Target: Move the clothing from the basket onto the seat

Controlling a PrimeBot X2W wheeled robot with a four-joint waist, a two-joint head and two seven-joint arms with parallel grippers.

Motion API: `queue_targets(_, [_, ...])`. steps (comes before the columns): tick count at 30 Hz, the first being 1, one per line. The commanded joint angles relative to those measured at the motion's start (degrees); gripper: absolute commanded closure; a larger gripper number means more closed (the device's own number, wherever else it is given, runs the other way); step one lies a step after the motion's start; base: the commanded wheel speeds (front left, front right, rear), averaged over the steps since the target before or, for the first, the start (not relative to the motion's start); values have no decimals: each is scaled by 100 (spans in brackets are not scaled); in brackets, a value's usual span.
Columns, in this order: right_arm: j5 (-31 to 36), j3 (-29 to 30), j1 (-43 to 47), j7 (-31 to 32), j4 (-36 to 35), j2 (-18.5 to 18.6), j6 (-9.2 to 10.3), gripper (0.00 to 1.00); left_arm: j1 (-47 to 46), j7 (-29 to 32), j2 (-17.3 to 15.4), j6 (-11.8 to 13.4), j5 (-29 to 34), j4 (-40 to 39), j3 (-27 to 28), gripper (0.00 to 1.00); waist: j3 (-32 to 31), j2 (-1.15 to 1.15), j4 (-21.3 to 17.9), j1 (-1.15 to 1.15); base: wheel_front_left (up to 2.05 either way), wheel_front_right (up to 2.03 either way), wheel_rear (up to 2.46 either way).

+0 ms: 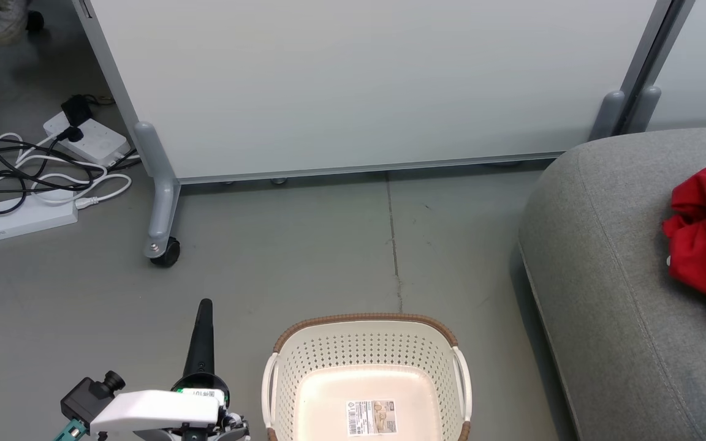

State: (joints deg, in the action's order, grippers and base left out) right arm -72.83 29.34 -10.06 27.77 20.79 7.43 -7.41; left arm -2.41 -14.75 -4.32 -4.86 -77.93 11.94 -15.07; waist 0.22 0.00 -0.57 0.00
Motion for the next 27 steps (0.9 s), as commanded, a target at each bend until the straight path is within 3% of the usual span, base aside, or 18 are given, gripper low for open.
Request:
queue_targets(1, [-159,79,-129,83,5,76,-12,100,-128,-28,-5,-54,-131,-43,-5,100,0,0,2,0,0,0,0])
queue_targets(27, [-1257,558,-367,679,319,179,-14,100,-294,-30,98,-227,-1251,-37,-121,100,8,0,41,0,0,0,0])
